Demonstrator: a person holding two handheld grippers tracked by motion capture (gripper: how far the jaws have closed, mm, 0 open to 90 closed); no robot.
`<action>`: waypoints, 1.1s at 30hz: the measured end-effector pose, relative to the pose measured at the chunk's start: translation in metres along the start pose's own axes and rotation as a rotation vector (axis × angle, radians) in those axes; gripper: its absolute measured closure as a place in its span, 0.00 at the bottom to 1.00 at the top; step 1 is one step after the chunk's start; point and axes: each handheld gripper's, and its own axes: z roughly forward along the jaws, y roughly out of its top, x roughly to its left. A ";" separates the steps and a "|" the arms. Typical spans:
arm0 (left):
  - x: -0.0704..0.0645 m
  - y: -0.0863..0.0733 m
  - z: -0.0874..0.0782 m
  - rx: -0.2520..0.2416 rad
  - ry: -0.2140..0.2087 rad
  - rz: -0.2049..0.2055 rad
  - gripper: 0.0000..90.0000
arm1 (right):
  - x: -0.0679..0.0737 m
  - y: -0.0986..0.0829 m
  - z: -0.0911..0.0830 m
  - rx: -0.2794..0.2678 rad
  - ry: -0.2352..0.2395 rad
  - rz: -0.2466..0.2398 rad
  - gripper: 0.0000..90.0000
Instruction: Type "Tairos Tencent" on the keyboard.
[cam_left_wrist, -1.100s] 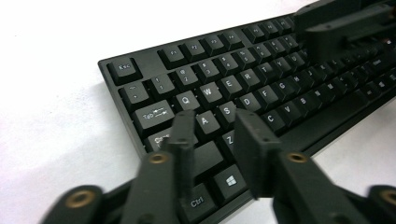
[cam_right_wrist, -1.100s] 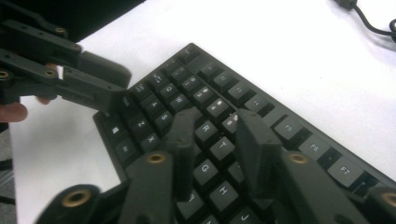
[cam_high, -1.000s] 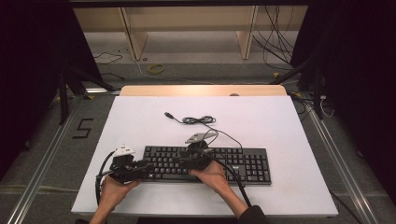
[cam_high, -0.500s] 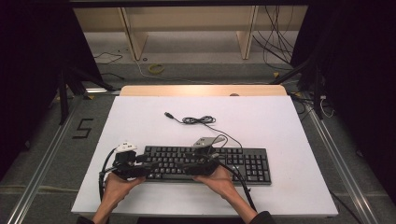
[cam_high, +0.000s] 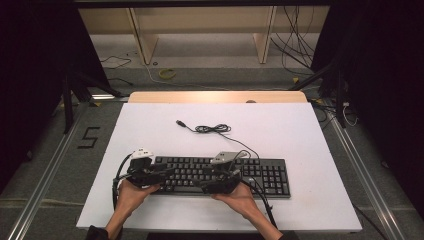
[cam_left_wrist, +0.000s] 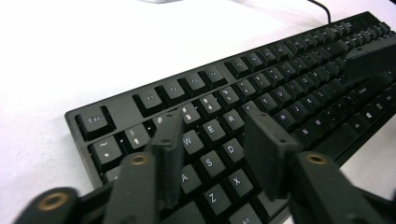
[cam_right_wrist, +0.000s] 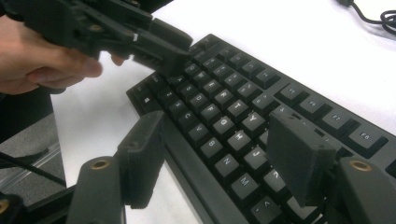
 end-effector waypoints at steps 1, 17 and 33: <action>-0.001 0.001 0.001 0.003 -0.004 0.001 0.68 | 0.000 0.000 0.000 0.003 0.001 0.000 0.42; -0.006 0.009 0.025 0.063 -0.006 0.060 0.98 | 0.005 -0.008 -0.005 0.011 0.011 -0.016 0.39; -0.006 0.008 0.036 0.104 0.018 0.067 0.99 | 0.007 -0.010 -0.008 0.006 0.011 -0.026 0.39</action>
